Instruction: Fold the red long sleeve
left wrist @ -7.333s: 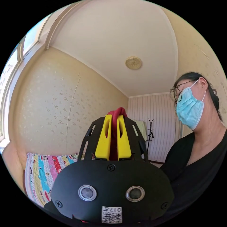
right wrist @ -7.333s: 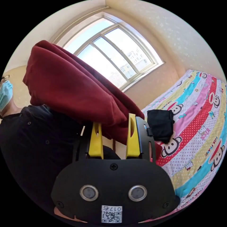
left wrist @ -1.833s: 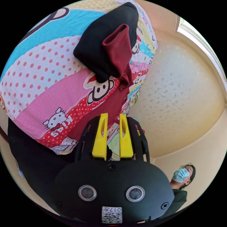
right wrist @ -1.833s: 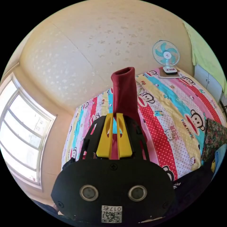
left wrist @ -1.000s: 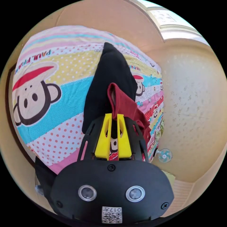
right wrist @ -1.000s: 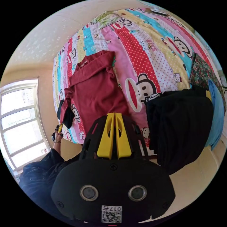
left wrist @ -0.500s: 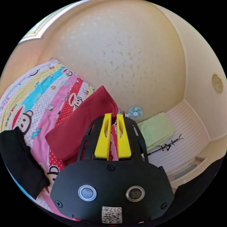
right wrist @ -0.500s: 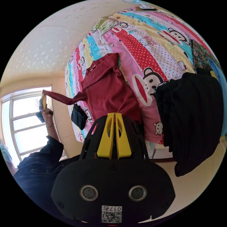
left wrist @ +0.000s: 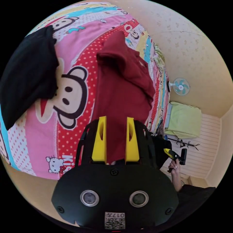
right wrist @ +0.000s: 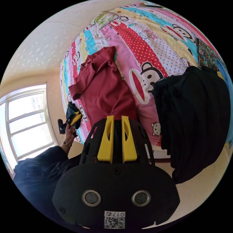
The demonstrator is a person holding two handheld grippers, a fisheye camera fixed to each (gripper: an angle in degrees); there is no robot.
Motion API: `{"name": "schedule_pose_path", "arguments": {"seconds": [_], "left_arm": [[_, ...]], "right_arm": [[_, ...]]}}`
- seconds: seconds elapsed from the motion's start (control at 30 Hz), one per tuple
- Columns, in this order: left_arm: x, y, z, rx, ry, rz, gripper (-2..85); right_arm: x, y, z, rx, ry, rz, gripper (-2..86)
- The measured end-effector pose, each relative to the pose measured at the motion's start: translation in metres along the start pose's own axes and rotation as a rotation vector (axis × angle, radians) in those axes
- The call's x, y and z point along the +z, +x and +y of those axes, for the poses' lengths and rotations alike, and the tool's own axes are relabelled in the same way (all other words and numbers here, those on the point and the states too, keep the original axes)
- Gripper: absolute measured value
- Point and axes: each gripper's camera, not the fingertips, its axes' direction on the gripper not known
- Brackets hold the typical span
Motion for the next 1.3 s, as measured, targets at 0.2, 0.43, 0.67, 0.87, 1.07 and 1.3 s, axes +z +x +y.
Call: {"name": "schedule_pose_path", "arguments": {"seconds": [0.2,0.43,0.67,0.87,1.07,1.3], "left_arm": [[0.01,-0.112,0.065,-0.133,-0.178,-0.074,14.4],[0.017,-0.108,0.111,-0.151,-0.287,0.035,12.8],[-0.018,-0.111,0.105,-0.149,-0.428,0.228,3.4],[-0.169,-0.055,0.093,0.106,-0.308,0.544,2.6],[-0.272,-0.015,0.118,0.161,-0.333,0.532,2.4],[-0.227,-0.029,0.162,0.02,-0.446,0.325,3.1]], "right_arm": [[0.05,0.011,-0.052,0.066,-0.099,0.124,13.5],[0.109,0.073,-0.06,0.304,-0.144,0.054,13.7],[0.082,0.09,-0.054,0.311,-0.095,-0.228,4.4],[-0.013,0.043,-0.04,0.075,0.048,-0.409,3.2],[-0.089,0.034,0.014,-0.054,0.064,-0.35,3.3],[-0.039,0.103,0.043,0.203,-0.157,-0.052,5.2]]}}
